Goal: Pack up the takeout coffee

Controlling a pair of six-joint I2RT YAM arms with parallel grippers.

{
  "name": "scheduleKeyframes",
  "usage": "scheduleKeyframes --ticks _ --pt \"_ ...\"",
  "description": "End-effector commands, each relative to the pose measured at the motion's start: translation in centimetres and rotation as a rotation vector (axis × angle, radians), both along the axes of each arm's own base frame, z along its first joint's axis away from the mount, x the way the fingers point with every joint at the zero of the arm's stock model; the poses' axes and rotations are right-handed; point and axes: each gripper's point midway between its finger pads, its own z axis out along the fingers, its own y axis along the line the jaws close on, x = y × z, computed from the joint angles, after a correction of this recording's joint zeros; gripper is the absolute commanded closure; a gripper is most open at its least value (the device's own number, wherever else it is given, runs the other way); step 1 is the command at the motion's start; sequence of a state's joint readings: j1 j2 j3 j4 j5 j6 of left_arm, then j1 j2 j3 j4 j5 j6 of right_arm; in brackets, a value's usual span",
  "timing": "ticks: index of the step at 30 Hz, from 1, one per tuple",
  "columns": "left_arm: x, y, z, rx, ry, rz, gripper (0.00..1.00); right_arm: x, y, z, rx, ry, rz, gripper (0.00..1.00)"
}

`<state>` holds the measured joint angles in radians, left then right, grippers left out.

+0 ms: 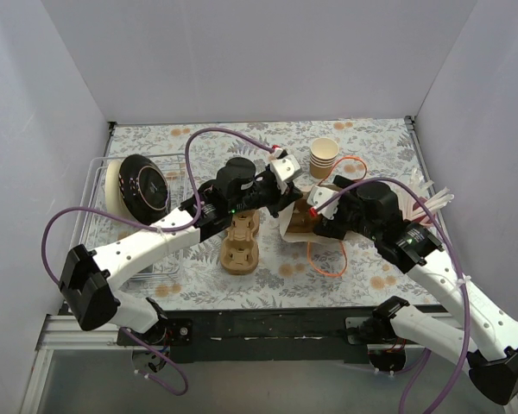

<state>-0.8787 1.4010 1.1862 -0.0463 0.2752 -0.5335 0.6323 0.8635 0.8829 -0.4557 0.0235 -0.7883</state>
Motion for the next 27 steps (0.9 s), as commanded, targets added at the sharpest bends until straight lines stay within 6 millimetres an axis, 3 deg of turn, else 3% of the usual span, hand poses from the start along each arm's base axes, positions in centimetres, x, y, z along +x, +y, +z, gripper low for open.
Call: scheduleKeyframes --ticks 1,17,27 --pt "0.2 0.0 0.4 -0.009 0.021 0.000 1.00 0.9 0.8 4.9 0.151 -0.088 -0.034 0.02" --pt "2.4 0.1 -0.2 -0.035 0.151 0.080 1.00 0.8 2.4 11.9 0.468 -0.148 -0.049 0.01" --pt "5.9 0.8 -0.5 -0.032 0.188 0.203 0.98 3.1 1.1 15.4 0.635 -0.096 -0.283 0.01"
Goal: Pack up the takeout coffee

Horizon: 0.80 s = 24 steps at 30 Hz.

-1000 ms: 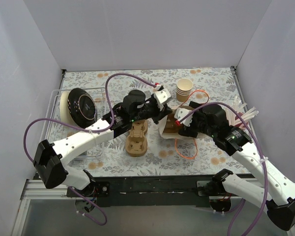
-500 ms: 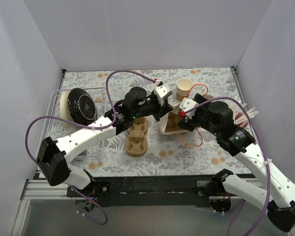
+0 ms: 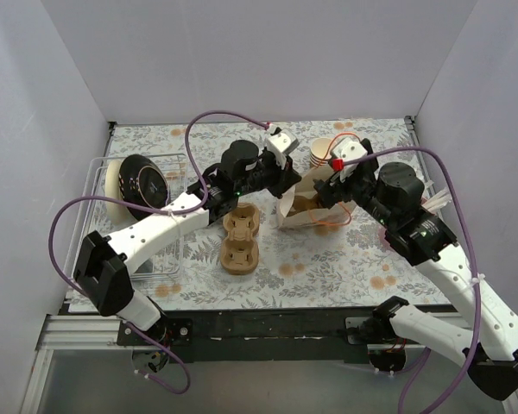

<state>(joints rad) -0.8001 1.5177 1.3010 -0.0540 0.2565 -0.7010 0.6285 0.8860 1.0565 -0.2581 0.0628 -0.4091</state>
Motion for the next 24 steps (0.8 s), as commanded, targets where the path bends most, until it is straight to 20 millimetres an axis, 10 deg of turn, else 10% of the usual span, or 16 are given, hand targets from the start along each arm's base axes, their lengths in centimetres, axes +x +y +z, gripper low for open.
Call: scheduleKeyframes --ticks 1,24 --pt "1.4 1.0 -0.5 0.032 0.041 0.075 0.96 1.4 -0.9 4.2 0.158 0.001 -0.134 0.01" --pt "4.7 2.0 1.2 0.062 -0.023 0.213 0.42 3.6 -5.1 4.3 0.235 0.106 -0.487 0.02"
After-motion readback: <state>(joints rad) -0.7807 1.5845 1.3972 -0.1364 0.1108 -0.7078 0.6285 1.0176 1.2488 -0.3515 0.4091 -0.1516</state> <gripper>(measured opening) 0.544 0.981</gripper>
